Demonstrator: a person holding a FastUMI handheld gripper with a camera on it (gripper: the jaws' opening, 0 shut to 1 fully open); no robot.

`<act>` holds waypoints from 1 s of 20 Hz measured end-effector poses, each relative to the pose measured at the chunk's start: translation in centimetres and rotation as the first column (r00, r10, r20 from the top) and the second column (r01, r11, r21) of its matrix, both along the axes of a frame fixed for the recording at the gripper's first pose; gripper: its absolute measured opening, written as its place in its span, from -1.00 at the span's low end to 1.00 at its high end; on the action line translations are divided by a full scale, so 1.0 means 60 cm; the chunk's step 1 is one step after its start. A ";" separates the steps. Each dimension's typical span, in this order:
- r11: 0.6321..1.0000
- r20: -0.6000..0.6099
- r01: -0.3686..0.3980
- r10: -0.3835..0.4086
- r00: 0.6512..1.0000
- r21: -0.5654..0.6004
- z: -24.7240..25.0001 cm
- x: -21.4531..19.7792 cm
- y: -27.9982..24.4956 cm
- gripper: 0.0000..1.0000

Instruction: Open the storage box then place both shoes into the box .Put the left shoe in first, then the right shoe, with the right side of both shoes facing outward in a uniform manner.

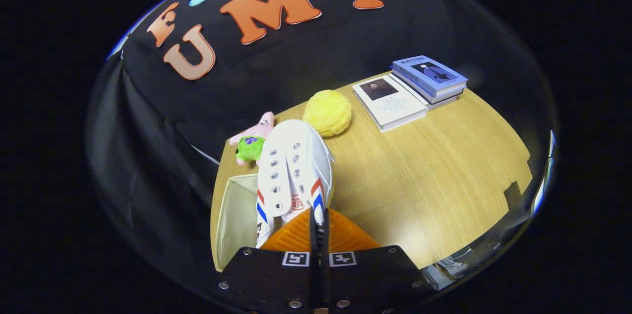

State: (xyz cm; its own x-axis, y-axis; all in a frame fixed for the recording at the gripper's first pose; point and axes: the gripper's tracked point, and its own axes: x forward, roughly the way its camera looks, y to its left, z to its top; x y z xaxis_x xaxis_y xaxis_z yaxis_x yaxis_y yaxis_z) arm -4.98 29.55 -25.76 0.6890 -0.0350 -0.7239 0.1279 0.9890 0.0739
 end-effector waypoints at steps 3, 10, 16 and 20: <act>0.999 -0.004 -0.037 0.037 0.999 0.009 -0.014 -0.003 0.048 -1.00; 0.989 -0.062 -0.126 0.122 0.991 -0.078 -0.089 -0.011 0.080 -1.00; 0.987 -0.117 -0.133 0.122 0.986 -0.088 -0.131 -0.029 0.076 -0.99; 0.985 -0.098 -0.170 0.168 0.981 -0.012 -0.114 -0.026 0.113 -0.50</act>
